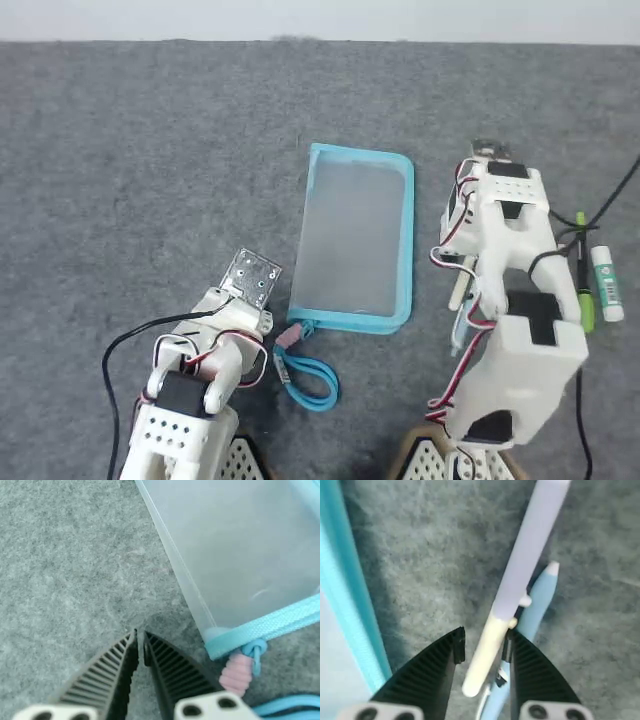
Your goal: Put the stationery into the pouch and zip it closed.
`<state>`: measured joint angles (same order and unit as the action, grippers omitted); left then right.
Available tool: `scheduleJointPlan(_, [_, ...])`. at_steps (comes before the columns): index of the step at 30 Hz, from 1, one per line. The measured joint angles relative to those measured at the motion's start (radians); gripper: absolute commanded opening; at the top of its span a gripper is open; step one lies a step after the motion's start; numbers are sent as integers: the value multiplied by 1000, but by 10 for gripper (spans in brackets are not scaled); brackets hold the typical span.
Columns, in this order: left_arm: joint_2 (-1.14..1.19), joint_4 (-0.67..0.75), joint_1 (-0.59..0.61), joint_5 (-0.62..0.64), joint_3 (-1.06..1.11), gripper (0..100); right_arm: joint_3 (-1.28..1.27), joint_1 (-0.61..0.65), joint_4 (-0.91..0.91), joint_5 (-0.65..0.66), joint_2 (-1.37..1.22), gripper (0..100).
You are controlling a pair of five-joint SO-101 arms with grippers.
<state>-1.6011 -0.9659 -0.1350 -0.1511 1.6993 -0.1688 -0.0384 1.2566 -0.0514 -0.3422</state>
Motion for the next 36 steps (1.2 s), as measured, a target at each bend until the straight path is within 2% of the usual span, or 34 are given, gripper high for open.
scheduleJointPlan(3, [0, 0, 0, 0, 0, 17, 3, 0, 0, 0, -34, 107])
scheduleJointPlan(6, [0, 0, 0, 0, 0, 17, 3, 0, 0, 0, -35, 7])
scheduleJointPlan(12, [0, 0, 0, 0, 0, 17, 25, -41, 14, 26, -41, 8])
scheduleJointPlan(20, [0, 0, 0, 0, 0, 17, 213, -135, 198, 244, 103, 7])
scheduleJointPlan(24, [0, 0, 0, 0, 0, 17, 265, -247, 270, 451, 183, 7])
scheduleJointPlan(30, [0, 0, 0, 0, 0, 17, 272, -488, 258, 674, 130, 7])
scheduleJointPlan(36, [0, 0, 0, 0, 0, 17, 272, -575, 169, 766, -49, 7])
